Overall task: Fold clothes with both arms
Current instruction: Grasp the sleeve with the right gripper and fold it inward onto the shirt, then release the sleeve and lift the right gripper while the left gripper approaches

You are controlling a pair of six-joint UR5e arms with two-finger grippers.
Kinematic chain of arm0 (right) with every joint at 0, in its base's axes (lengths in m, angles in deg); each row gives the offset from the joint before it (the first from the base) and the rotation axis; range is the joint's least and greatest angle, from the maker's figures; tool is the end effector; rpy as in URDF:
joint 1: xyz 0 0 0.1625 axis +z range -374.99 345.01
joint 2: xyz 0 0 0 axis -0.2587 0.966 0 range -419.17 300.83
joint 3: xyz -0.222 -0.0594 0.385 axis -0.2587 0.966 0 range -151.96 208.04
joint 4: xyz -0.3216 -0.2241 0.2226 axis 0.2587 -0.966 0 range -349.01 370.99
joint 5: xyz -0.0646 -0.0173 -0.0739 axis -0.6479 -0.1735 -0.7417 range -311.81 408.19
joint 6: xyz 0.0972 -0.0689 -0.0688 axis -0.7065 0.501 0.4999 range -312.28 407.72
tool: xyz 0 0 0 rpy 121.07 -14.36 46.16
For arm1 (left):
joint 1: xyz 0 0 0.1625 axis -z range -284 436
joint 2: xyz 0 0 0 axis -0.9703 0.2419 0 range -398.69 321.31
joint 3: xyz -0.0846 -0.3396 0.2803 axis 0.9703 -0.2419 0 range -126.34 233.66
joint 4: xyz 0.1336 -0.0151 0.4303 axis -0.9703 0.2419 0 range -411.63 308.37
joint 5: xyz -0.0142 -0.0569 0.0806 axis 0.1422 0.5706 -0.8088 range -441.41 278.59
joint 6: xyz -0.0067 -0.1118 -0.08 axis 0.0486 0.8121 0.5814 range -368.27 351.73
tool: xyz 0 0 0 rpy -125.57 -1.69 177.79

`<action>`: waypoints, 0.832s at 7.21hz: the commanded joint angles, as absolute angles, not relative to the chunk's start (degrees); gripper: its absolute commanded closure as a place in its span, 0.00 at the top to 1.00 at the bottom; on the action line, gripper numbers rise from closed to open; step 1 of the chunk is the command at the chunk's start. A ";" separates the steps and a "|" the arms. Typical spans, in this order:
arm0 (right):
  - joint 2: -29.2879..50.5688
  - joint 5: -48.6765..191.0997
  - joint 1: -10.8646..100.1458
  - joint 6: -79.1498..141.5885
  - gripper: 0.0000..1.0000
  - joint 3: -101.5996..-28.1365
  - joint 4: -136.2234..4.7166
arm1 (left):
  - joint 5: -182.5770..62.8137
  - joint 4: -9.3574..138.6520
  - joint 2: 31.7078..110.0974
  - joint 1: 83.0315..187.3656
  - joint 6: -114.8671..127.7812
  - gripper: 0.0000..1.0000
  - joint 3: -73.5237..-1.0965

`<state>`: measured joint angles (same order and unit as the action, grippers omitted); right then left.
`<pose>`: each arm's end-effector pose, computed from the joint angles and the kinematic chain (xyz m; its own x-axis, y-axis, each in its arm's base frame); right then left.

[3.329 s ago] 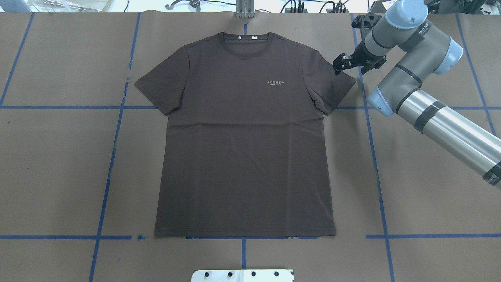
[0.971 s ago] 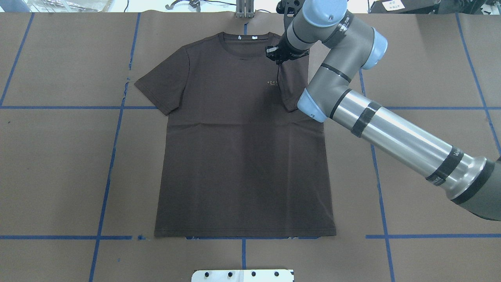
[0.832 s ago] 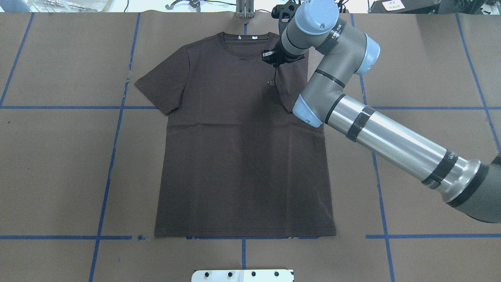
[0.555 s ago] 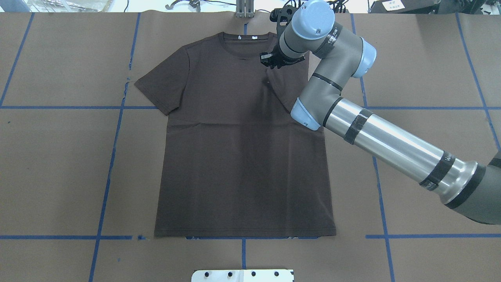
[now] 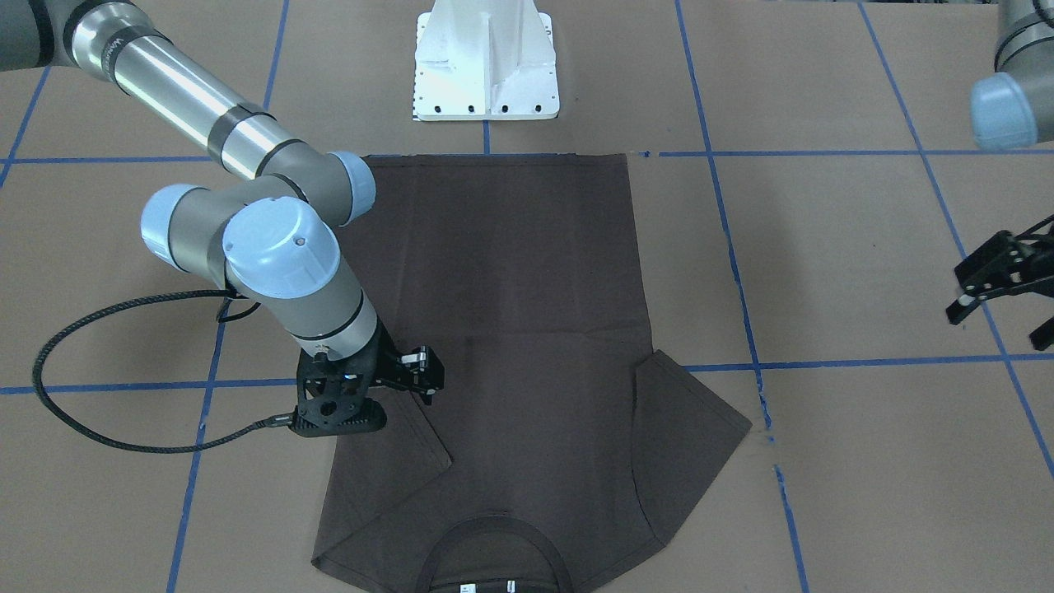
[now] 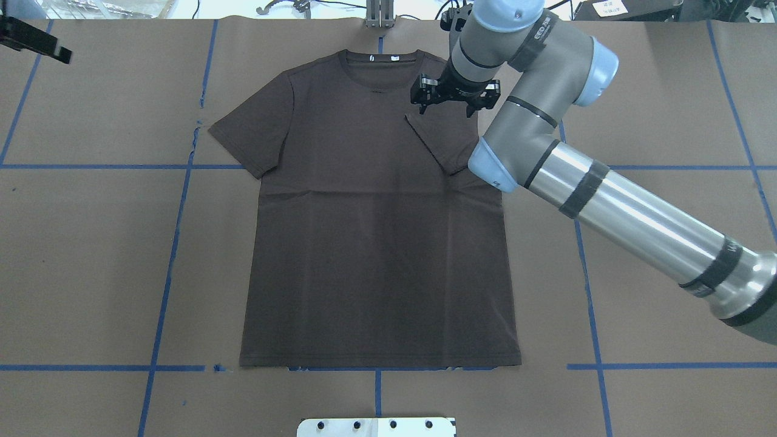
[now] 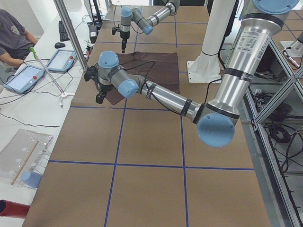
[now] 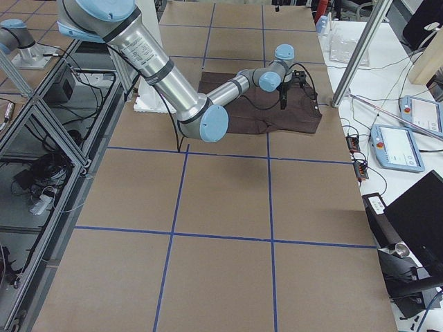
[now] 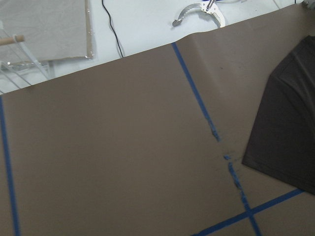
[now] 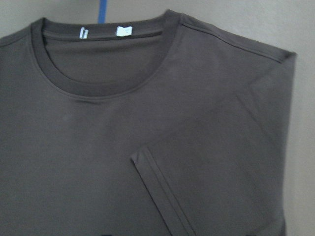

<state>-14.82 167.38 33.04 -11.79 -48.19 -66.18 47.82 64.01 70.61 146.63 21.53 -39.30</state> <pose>-0.5136 -0.6700 0.2637 0.6225 0.0298 0.7821 -0.1206 0.9910 0.0582 0.1861 -0.6689 0.4200 0.6096 0.2927 -0.7367 0.0929 0.8965 0.4331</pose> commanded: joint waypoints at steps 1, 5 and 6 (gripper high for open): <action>-2.19 172.37 36.24 -11.43 1.00 -66.72 -75.84 | 36.51 80.40 74.92 133.98 43.50 1.00 -30.68; 0.78 171.68 34.85 -12.13 1.00 -69.78 -74.88 | 17.76 82.22 82.59 125.67 53.68 1.00 -17.47; 0.51 171.59 34.67 -12.22 1.00 -69.70 -74.79 | 15.99 85.44 82.77 123.57 57.00 0.99 -14.75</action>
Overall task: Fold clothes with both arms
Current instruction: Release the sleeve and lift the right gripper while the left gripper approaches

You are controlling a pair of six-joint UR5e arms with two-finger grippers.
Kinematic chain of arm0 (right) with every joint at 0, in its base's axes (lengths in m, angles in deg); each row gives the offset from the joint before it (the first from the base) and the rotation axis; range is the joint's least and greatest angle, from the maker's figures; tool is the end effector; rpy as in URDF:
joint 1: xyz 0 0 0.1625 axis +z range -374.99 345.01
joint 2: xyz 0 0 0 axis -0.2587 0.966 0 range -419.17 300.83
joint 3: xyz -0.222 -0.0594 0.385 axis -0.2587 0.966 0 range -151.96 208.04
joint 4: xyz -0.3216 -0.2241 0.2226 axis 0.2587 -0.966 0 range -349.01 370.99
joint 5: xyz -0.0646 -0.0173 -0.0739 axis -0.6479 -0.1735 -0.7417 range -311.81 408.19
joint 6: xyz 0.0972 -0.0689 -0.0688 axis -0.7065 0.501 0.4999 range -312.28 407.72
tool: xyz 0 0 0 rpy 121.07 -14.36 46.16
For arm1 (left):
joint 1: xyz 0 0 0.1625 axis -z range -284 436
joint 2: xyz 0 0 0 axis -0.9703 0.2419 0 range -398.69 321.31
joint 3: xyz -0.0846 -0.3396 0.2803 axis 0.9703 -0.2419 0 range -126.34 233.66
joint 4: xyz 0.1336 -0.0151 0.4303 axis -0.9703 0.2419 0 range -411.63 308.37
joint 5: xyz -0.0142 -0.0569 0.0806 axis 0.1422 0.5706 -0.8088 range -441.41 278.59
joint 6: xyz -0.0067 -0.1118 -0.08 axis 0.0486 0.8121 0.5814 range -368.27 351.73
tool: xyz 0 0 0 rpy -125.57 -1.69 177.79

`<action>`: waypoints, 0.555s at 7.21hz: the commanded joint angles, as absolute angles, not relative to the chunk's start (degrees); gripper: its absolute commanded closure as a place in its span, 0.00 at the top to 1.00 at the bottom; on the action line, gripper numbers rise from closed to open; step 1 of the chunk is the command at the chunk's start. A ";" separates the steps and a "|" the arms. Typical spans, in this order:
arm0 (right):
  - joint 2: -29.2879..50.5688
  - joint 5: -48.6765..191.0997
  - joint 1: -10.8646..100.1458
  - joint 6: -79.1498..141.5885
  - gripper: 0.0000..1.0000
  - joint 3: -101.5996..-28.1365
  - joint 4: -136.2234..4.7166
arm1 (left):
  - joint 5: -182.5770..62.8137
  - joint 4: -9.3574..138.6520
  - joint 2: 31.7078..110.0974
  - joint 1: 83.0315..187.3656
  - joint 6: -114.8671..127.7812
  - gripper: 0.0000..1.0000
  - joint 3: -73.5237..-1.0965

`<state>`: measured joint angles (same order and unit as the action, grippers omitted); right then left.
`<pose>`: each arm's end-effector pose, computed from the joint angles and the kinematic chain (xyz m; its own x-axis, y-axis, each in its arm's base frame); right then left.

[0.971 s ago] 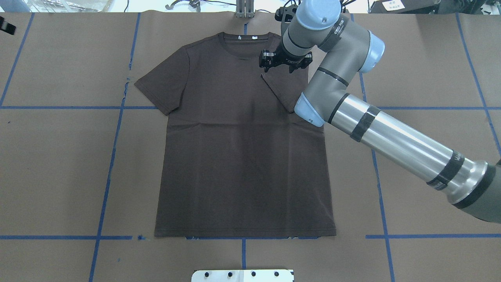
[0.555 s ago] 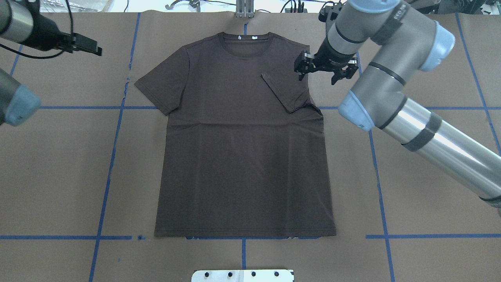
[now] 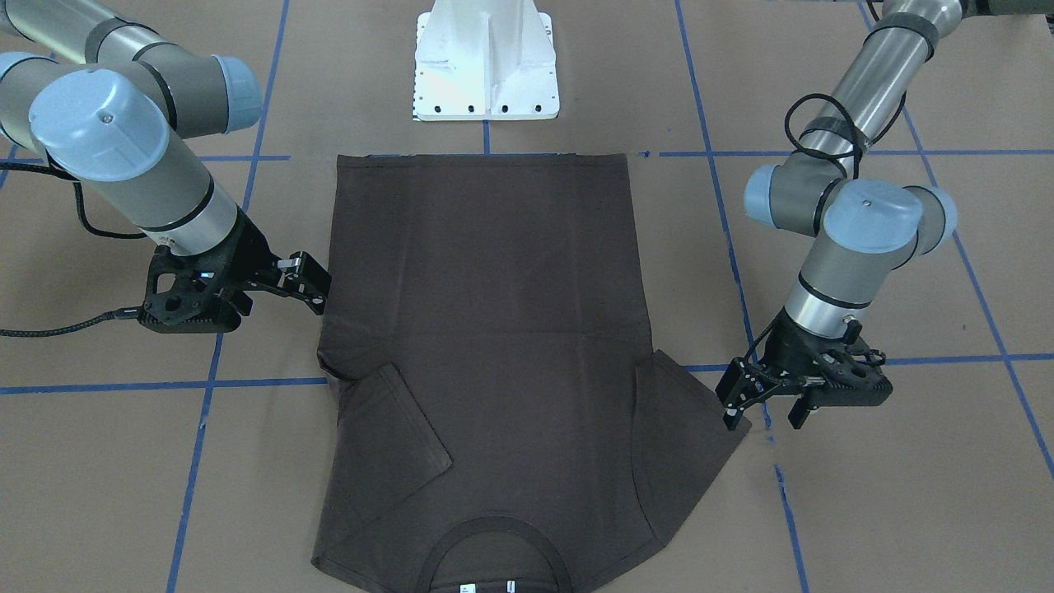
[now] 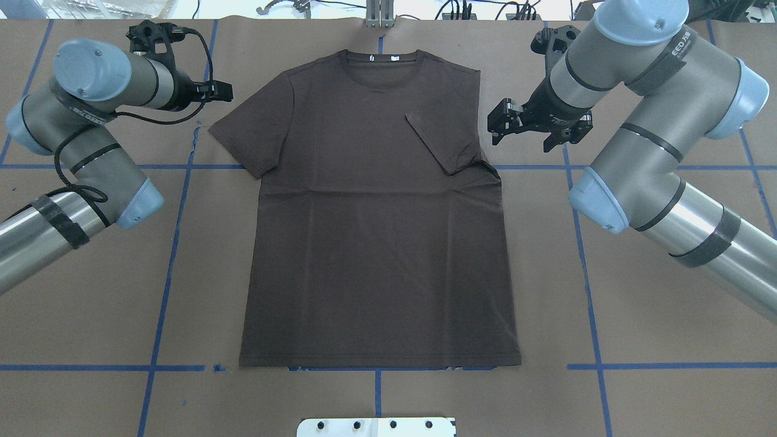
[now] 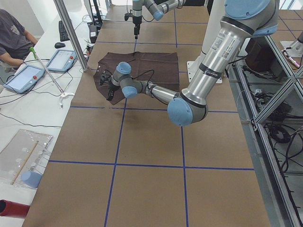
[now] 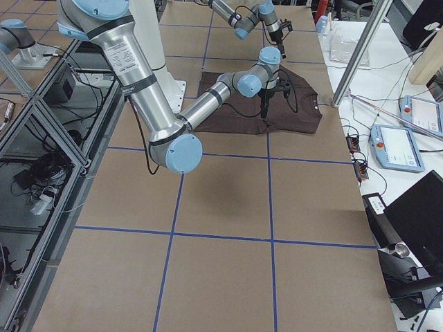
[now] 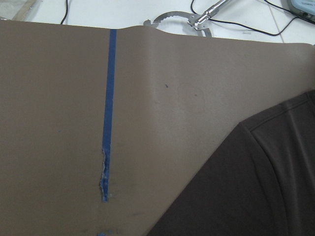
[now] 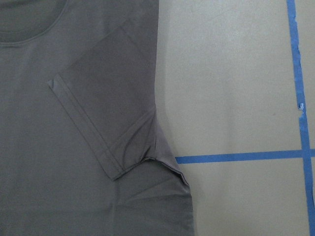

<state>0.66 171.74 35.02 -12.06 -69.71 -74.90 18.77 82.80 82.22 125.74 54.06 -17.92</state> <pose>-0.4162 -0.5853 0.3039 0.6142 0.0796 0.7851 -0.1061 0.9942 -0.0178 0.4460 -0.6953 0.4445 0.6167 -0.0211 -0.7869 0.4167 0.8569 0.3036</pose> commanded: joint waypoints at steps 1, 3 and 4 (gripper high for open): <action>0.42 171.59 34.67 -12.22 1.00 -69.61 -74.79 | 15.10 85.56 82.77 122.42 57.55 0.98 -14.11; -0.01 171.59 34.58 -12.22 1.00 -69.52 -74.79 | 14.91 85.39 82.34 122.32 57.47 0.96 -14.02; -0.02 171.59 34.49 -12.22 1.00 -69.43 -74.87 | 14.91 85.39 81.99 122.41 57.03 0.93 -13.93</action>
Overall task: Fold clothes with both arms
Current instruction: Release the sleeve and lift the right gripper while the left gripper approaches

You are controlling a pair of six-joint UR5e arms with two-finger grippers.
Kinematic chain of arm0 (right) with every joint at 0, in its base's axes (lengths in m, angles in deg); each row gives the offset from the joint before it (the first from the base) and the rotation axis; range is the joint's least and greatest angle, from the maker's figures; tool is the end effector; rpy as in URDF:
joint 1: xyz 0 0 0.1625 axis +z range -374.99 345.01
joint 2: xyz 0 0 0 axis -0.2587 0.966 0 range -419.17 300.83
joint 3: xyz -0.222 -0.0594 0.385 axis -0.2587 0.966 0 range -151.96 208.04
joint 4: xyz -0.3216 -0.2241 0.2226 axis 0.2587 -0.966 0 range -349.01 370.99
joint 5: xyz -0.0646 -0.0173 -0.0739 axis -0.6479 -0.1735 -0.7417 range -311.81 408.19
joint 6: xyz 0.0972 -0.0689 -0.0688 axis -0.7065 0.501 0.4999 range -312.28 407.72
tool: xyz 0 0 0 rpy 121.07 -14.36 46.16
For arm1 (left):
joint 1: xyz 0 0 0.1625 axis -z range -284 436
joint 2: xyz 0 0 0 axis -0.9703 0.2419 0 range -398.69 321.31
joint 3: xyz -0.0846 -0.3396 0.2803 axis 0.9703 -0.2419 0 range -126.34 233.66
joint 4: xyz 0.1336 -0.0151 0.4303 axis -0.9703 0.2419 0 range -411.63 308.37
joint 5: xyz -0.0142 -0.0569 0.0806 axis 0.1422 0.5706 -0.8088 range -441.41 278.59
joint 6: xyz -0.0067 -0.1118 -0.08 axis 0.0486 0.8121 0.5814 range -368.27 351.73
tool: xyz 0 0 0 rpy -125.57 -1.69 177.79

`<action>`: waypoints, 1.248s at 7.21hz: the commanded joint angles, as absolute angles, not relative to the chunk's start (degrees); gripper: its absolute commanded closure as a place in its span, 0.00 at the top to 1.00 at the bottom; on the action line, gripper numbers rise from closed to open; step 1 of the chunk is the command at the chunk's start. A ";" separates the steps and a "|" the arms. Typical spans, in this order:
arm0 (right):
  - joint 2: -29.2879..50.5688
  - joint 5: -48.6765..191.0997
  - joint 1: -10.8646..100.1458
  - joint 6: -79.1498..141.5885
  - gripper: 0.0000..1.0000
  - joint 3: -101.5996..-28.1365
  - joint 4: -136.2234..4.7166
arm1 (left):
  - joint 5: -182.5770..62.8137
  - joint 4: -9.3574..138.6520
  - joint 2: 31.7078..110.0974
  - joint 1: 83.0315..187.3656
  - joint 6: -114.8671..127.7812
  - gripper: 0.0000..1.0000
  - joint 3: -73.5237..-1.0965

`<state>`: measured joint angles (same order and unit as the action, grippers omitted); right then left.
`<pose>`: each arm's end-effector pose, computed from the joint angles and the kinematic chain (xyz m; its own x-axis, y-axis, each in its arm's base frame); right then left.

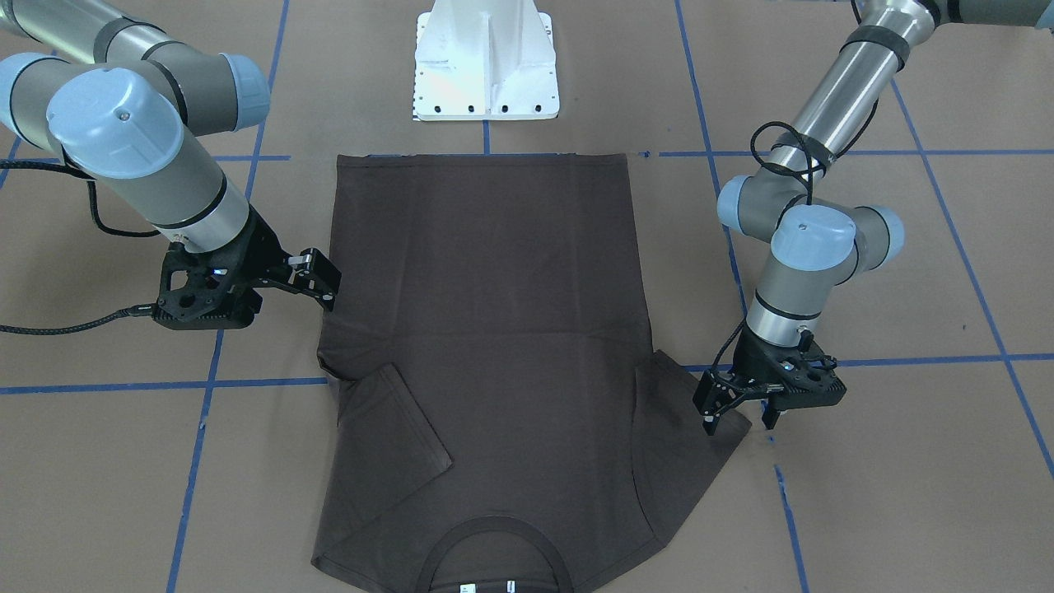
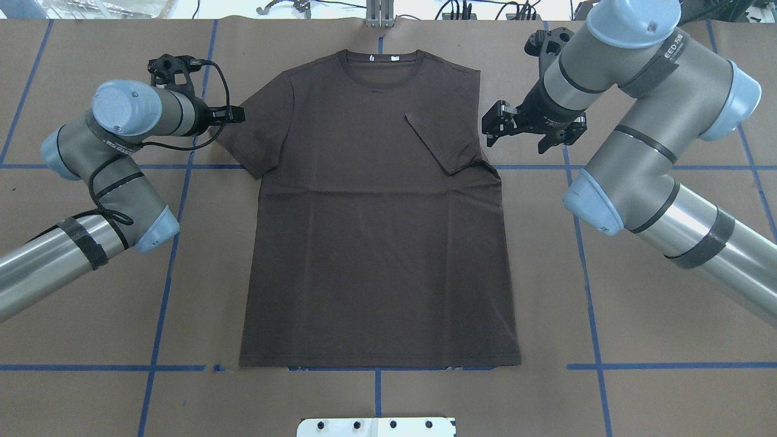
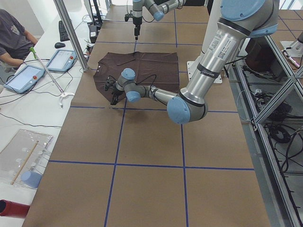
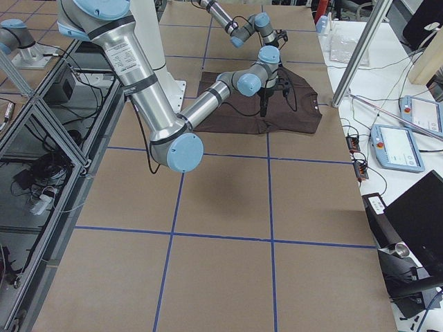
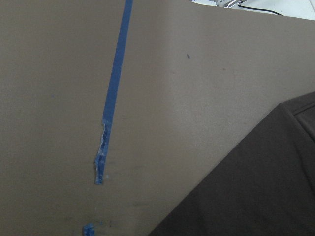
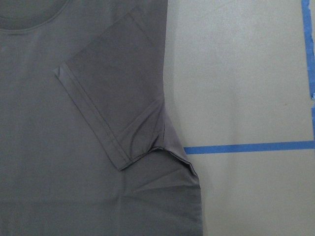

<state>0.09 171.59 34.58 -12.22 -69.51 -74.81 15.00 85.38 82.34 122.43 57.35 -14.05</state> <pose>-0.4220 -0.5841 0.2984 0.6114 0.0730 0.7879 -0.1019 0.9947 -0.0131 0.4839 -0.6798 0.4758 0.6242 -0.0612 -0.7788 0.4378 0.8531 0.2839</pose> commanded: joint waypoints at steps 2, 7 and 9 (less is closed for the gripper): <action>-0.28 171.67 34.49 -12.57 1.00 -69.52 -74.87 | 14.83 85.13 81.89 122.41 56.85 0.90 -13.93; -0.46 171.68 34.58 -12.40 1.00 -69.34 -74.88 | 14.83 85.04 82.07 122.32 56.68 0.36 -13.05; -0.46 171.68 34.58 -12.48 1.00 -69.26 -74.88 | 14.83 84.78 82.16 122.41 56.77 0.00 -13.22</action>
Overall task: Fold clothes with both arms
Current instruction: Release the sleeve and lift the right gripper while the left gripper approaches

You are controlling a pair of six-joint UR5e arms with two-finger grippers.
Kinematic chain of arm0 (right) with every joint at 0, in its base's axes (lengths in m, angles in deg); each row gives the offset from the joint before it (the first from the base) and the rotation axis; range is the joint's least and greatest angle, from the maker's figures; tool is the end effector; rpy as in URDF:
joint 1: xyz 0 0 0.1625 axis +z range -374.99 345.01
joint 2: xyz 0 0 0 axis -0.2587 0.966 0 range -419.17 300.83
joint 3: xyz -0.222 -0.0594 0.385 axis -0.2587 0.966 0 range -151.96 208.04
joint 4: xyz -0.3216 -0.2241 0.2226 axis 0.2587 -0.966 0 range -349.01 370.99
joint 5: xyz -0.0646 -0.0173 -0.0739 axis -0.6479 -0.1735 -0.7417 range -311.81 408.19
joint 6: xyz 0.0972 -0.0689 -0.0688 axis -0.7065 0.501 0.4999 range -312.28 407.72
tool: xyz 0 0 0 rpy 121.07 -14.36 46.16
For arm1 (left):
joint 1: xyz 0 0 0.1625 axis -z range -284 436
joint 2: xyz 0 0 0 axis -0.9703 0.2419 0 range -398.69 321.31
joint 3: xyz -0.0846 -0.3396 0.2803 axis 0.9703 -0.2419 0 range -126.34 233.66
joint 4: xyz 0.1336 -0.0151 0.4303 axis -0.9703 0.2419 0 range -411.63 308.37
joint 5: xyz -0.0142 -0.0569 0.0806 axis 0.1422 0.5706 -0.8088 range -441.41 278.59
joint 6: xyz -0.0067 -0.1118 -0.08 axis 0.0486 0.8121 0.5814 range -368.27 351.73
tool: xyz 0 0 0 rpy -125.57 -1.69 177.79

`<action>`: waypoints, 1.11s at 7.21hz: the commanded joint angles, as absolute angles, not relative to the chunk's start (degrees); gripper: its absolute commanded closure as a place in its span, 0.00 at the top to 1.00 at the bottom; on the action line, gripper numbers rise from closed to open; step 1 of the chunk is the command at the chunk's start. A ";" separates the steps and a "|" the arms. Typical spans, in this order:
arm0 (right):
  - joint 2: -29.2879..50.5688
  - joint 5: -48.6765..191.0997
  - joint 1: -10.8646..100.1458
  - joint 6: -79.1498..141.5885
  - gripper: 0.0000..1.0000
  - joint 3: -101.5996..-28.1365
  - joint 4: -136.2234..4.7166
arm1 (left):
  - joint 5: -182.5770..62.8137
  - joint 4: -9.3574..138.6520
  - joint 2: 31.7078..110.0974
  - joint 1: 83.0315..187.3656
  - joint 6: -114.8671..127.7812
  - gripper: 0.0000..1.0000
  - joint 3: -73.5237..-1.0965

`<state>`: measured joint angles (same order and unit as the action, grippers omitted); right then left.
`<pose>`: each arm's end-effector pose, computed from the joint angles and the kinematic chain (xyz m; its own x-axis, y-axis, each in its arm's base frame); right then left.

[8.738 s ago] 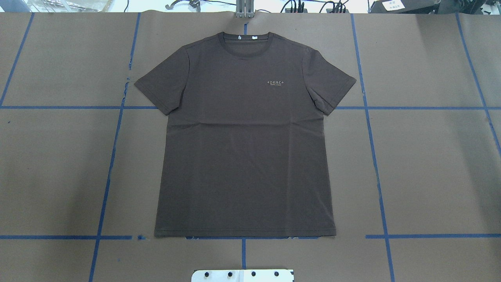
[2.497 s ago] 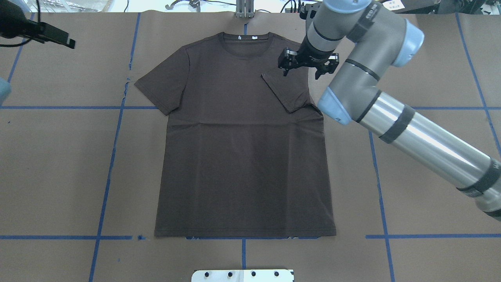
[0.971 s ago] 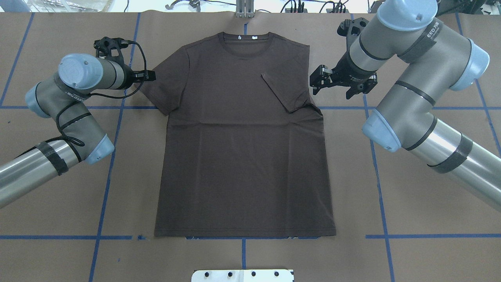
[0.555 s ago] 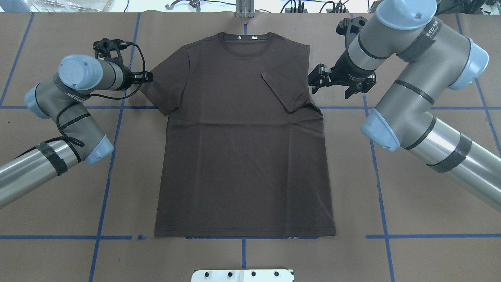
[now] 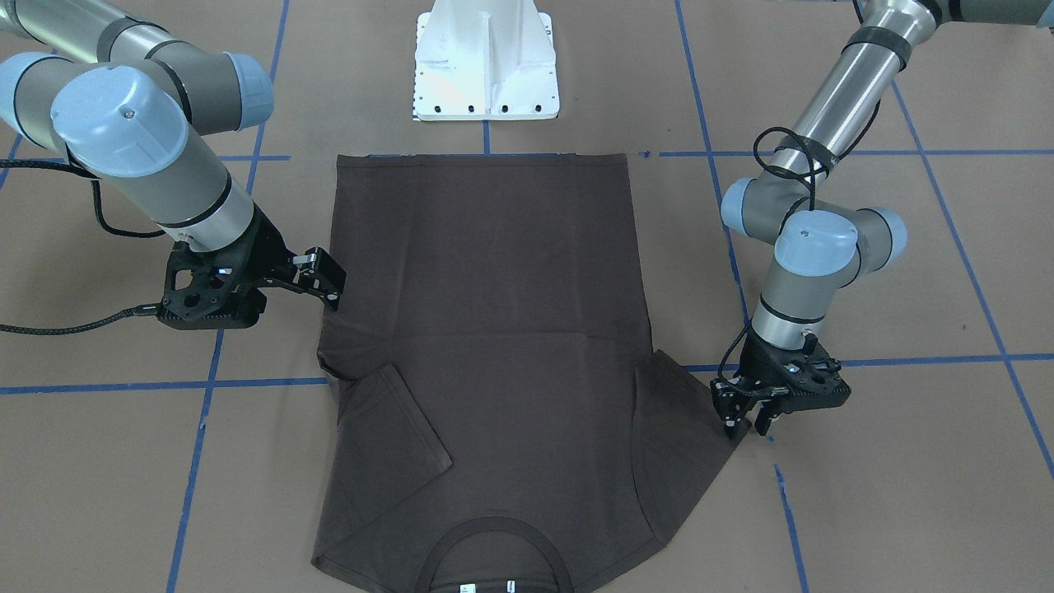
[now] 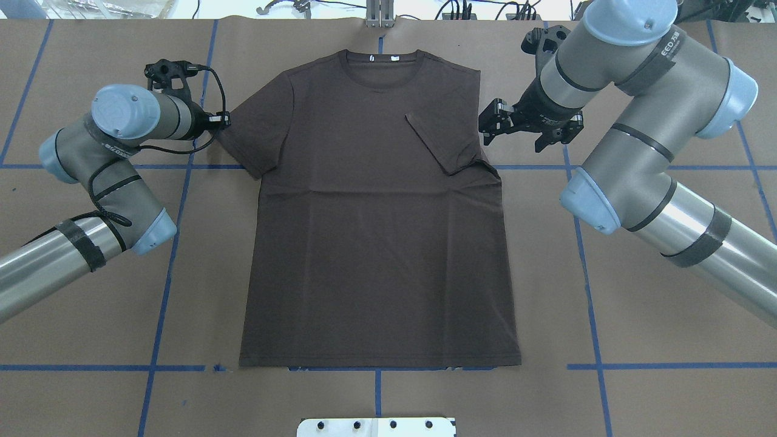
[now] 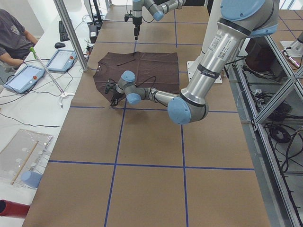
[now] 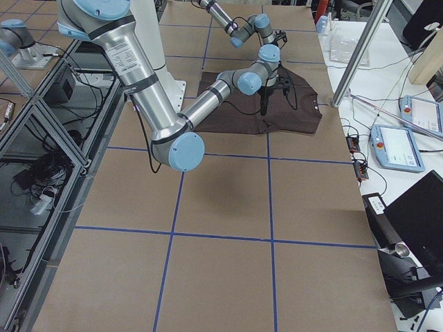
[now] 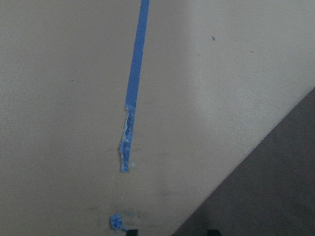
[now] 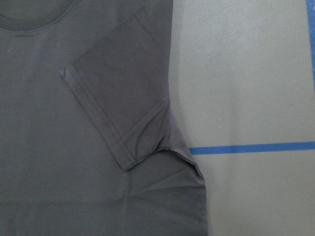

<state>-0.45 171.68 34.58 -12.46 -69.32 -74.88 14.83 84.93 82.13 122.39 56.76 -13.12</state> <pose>-0.4234 -0.5855 0.2934 0.6079 0.0742 0.7905 -0.1033 0.9946 -0.0138 0.4840 -0.6797 0.4899 0.6443 -0.0680 -0.7618 0.4269 0.8584 0.2844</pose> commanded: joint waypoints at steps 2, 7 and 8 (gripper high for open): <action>-0.37 171.68 34.67 -12.40 1.00 -69.17 -74.88 | 15.17 84.51 82.42 122.41 56.85 0.00 -13.92; 0.07 171.68 34.67 -12.48 1.00 -69.17 -74.79 | 16.41 64.38 94.16 120.23 66.56 0.00 -21.61; 0.16 171.68 34.67 -12.48 1.00 -69.17 -74.79 | 16.32 65.17 100.20 119.60 69.31 0.00 -14.01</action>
